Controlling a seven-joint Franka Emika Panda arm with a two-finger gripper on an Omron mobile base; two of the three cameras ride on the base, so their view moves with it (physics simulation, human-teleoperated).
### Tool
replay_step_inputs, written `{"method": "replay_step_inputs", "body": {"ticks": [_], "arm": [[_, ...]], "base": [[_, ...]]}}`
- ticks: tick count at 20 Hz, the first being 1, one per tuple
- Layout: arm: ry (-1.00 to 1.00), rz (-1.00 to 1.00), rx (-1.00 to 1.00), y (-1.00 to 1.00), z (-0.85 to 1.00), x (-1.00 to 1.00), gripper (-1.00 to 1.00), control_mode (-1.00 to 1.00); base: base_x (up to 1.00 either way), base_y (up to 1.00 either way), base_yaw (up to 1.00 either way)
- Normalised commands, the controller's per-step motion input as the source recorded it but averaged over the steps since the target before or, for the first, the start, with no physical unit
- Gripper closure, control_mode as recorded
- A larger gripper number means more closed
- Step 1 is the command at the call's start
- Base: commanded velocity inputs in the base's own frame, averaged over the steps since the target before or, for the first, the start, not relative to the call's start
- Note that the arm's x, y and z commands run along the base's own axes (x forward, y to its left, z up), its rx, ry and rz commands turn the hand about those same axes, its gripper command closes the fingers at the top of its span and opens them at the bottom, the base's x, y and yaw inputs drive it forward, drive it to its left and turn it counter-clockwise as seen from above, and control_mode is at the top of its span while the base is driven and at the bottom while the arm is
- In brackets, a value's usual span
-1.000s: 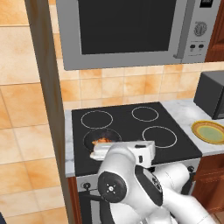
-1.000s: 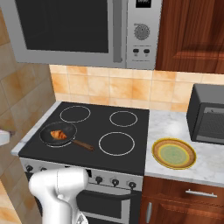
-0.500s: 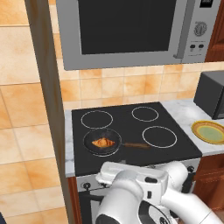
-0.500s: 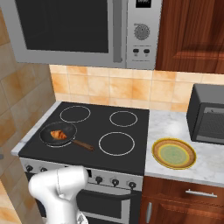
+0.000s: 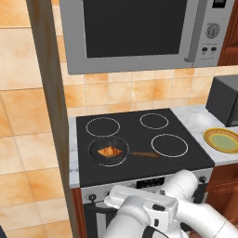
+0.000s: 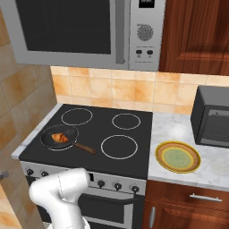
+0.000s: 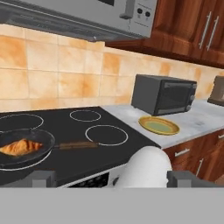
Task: Pick the croissant and place it on the pan. Then turn on the stove to warm the croissant.
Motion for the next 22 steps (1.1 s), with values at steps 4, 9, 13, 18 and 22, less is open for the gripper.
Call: {"method": "replay_step_inputs", "body": {"ticks": [4,9,13,18,22], "arm": [[-0.02,0.09,0.01,0.0,-0.55,0.06,-1.0,-1.0],[-0.03,0.09,0.0,0.0,-0.42,0.0,-1.0,-1.0],[-0.02,0.12,0.0,0.02,-0.41,0.04,-1.0,-1.0],[0.0,0.12,0.0,0.12,-0.39,0.17,-1.0,-1.0],[0.0,0.06,0.0,0.12,-0.29,0.33,-1.0,-1.0]], "base": [[0.0,0.0,0.0],[0.0,0.0,0.0],[0.0,0.0,0.0],[0.0,0.0,0.0],[0.0,0.0,0.0]]}}
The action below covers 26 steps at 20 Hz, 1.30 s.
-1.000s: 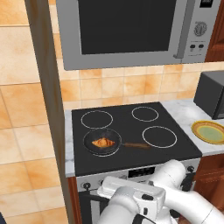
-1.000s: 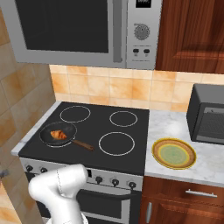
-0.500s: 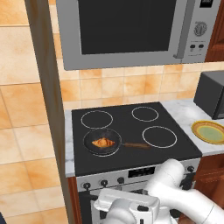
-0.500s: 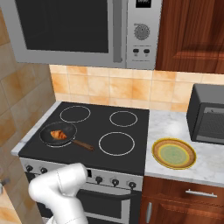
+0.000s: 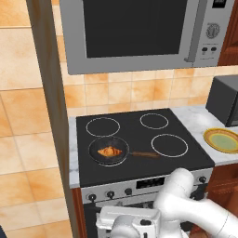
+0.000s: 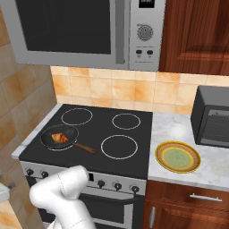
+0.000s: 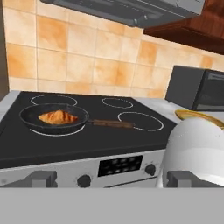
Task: Pick the croissant and place it on the pan. Then turn on the stove to warm the croissant.
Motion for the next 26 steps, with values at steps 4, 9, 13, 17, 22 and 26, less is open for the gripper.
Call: {"method": "replay_step_inputs", "body": {"ticks": [4,9,13,17,22,26], "arm": [[-0.02,0.0,0.01,0.01,-0.14,0.4,-1.0,-1.0],[-0.03,0.0,0.0,0.16,-0.27,0.18,-1.0,-1.0],[-0.01,0.0,0.0,0.38,-0.41,0.01,-1.0,-1.0],[0.0,0.01,0.0,0.39,-0.39,0.1,-1.0,-1.0],[0.0,0.0,0.0,0.16,-0.25,0.15,-1.0,-1.0],[0.0,0.02,0.0,0.12,-0.25,0.22,-1.0,-1.0]], "base": [[0.0,0.0,0.0],[0.0,0.0,0.0],[0.0,0.0,0.0],[0.0,0.0,0.0],[0.0,0.0,0.0],[0.0,0.0,0.0]]}}
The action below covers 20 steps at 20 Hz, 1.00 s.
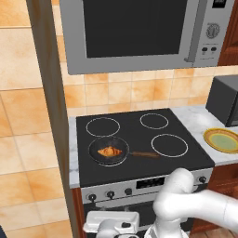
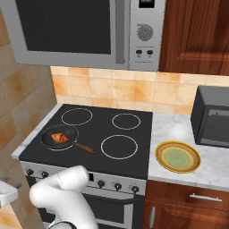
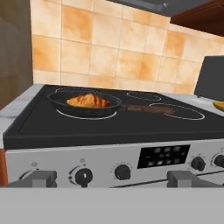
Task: Pick the croissant and place it on the pan. Then turn on the stove to warm the croissant.
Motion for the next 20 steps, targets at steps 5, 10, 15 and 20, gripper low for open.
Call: {"method": "replay_step_inputs", "body": {"ticks": [5,10,15,20], "arm": [[0.0,0.06,0.0,0.1,-0.3,0.24,-1.0,-1.0],[0.0,0.07,0.0,0.04,-0.29,0.18,-1.0,-1.0],[0.0,0.06,0.0,0.03,-0.25,0.15,-1.0,-1.0],[-0.01,0.01,0.0,0.08,-0.16,0.17,-1.0,-1.0]], "base": [[0.0,0.0,0.0],[0.0,0.0,0.0],[0.0,0.0,0.0],[0.0,0.0,0.0]]}}
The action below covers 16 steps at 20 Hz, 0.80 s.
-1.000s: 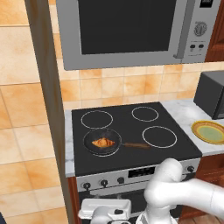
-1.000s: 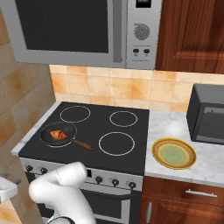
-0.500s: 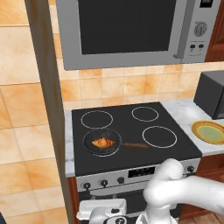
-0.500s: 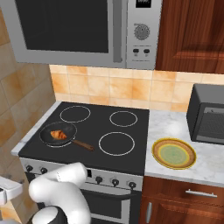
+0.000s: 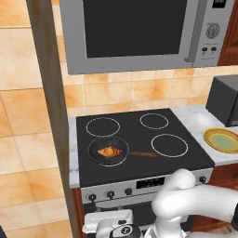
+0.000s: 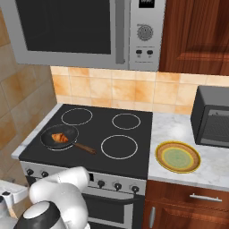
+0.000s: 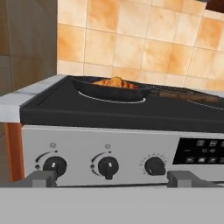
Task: Pick the croissant and place it on the pan. Then turn on the stove to warm the croissant.
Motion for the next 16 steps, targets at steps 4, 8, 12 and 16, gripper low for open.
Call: {"method": "replay_step_inputs", "body": {"ticks": [4,8,12,16], "arm": [[-0.05,0.0,0.01,0.08,-0.08,0.16,-1.0,-1.0],[-0.11,0.0,0.0,0.21,-0.1,0.04,-1.0,-1.0],[-0.1,0.0,0.0,0.23,-0.1,0.06,-1.0,-1.0],[-0.08,0.0,0.0,0.12,-0.13,0.11,-1.0,-1.0]], "base": [[0.0,0.0,0.0],[0.0,0.0,0.0],[0.0,0.0,0.0],[0.0,0.0,0.0]]}}
